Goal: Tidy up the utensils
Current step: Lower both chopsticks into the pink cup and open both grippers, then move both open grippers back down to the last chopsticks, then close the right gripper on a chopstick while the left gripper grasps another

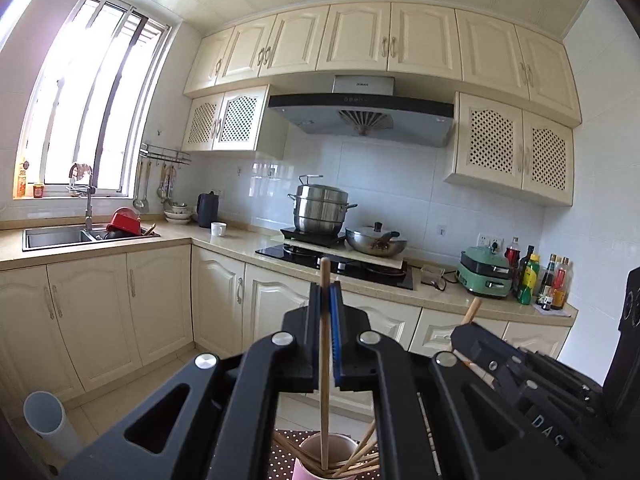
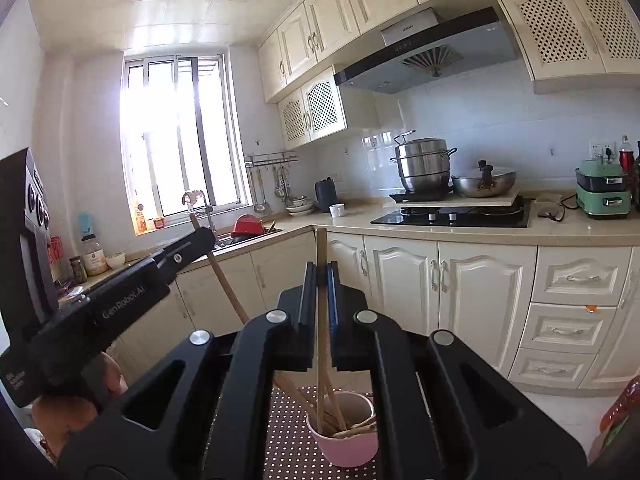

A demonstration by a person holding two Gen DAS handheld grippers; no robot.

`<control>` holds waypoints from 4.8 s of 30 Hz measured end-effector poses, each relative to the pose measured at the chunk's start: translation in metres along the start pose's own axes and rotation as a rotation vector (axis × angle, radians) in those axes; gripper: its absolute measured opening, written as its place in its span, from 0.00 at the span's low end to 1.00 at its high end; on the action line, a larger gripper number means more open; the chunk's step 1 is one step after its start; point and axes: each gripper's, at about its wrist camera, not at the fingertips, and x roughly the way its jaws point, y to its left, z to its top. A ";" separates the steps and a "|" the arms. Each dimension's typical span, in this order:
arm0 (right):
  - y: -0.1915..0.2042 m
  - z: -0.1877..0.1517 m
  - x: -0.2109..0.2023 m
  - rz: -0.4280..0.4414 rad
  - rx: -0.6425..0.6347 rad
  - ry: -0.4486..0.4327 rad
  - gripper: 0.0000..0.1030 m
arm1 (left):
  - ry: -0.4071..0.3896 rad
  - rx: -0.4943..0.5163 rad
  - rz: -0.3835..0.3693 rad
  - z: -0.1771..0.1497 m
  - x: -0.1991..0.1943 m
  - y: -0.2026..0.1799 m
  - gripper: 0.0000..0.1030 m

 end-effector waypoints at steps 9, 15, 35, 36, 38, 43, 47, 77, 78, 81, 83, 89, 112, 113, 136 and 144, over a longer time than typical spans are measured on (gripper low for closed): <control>0.003 -0.009 0.009 -0.024 -0.030 0.018 0.05 | 0.060 0.010 -0.008 -0.023 0.012 0.005 0.05; 0.002 -0.016 0.013 -0.027 -0.030 0.042 0.05 | 0.064 -0.001 0.009 -0.031 0.014 0.015 0.06; 0.005 -0.032 0.024 -0.044 -0.024 0.114 0.06 | 0.092 0.014 0.078 -0.041 -0.011 0.045 0.49; 0.005 -0.033 0.025 -0.046 -0.024 0.121 0.06 | 0.094 0.014 0.078 -0.042 -0.012 0.046 0.50; 0.005 -0.036 0.028 -0.050 -0.023 0.133 0.06 | 0.094 0.016 0.083 -0.042 -0.014 0.049 0.51; 0.003 -0.041 0.030 -0.061 -0.006 0.159 0.06 | 0.103 0.018 0.091 -0.044 -0.019 0.054 0.51; 0.006 -0.042 0.027 -0.066 -0.008 0.164 0.07 | 0.110 0.017 0.097 -0.044 -0.025 0.058 0.52; 0.049 -0.060 -0.036 -0.044 -0.049 0.204 0.20 | 0.232 0.030 0.148 -0.068 -0.112 0.080 0.58; 0.052 -0.066 -0.037 -0.036 -0.052 0.218 0.20 | 0.256 0.030 0.151 -0.077 -0.114 0.083 0.58; 0.061 -0.086 -0.037 -0.021 -0.060 0.261 0.20 | 0.318 0.023 0.163 -0.099 -0.115 0.091 0.58; 0.066 -0.101 -0.034 -0.011 -0.062 0.299 0.20 | 0.356 0.000 0.171 -0.115 -0.116 0.098 0.58; 0.082 -0.157 -0.019 0.019 -0.080 0.436 0.20 | 0.468 -0.084 0.200 -0.170 -0.121 0.129 0.58; 0.107 -0.265 0.036 0.052 -0.090 0.780 0.20 | 0.590 -0.119 0.259 -0.226 -0.125 0.171 0.58; 0.108 -0.265 0.038 0.054 -0.091 0.782 0.20 | 0.591 -0.119 0.259 -0.227 -0.124 0.172 0.58; 0.105 -0.260 0.067 0.051 -0.205 0.850 0.06 | 0.754 -0.083 0.193 -0.247 -0.060 0.132 0.58; 0.075 -0.250 0.062 0.060 -0.132 0.838 0.06 | 0.832 -0.027 0.205 -0.260 -0.019 0.110 0.58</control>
